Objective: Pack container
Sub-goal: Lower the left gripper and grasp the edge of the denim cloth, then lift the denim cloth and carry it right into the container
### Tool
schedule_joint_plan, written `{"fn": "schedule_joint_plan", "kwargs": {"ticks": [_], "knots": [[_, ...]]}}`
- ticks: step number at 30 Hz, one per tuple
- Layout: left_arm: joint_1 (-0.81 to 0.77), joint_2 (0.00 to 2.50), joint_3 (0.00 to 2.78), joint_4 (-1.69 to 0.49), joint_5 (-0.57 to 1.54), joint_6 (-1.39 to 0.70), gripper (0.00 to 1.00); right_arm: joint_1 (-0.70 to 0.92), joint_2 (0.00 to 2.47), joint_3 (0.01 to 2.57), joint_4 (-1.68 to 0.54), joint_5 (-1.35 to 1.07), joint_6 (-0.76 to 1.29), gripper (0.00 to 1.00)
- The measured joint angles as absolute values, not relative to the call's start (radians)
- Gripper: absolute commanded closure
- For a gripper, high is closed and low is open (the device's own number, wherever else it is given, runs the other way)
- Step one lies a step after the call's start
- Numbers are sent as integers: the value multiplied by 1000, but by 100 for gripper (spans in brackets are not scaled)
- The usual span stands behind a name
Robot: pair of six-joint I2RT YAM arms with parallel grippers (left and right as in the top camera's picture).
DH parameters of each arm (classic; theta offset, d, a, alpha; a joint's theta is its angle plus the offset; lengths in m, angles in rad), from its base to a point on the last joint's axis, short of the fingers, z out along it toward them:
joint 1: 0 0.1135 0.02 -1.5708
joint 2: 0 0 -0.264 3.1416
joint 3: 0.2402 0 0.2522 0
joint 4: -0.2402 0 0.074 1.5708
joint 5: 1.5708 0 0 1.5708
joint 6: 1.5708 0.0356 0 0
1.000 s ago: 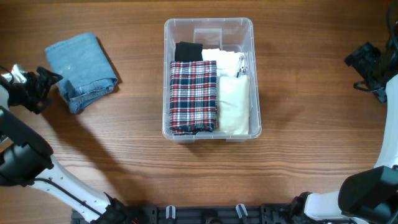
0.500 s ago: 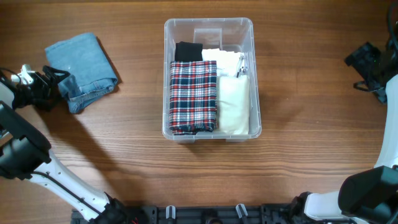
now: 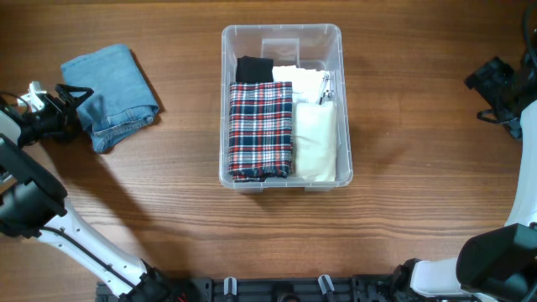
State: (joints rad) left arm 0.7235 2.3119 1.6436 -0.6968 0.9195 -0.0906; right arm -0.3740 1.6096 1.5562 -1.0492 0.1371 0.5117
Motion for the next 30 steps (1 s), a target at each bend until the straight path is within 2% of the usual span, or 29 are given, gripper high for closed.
{"fn": "schedule_joint_plan", "kwargs": {"ticks": [3,5,11,14,18,20,25,30], "knots": [[725,2323,1650,-694,939,-91,4,-374,1610,1556,-1049,138,512,0],[727,2329,1654,-694,950,-91,9,-374,1610,1556,-1049,138,512,0],[729,2347,1655,-690,951,-83,36,-374,1610,1556,-1049,137,512,0],[728,2355,1655,-691,944,-82,46,-374,1610,1556,-1049,138,512,0],[728,2362,1654,-691,933,-78,74,-374,1610,1556,-1049,137,512,0],[728,2370,1652,-692,922,-79,82,-374,1610,1556,-1050,137,512,0],[729,2378,1651,-694,919,-72,96,-374,1610,1556,-1049,137,512,0],[730,2378,1652,-699,926,-72,96,-374,1610,1556,-1049,137,512,0]]}}
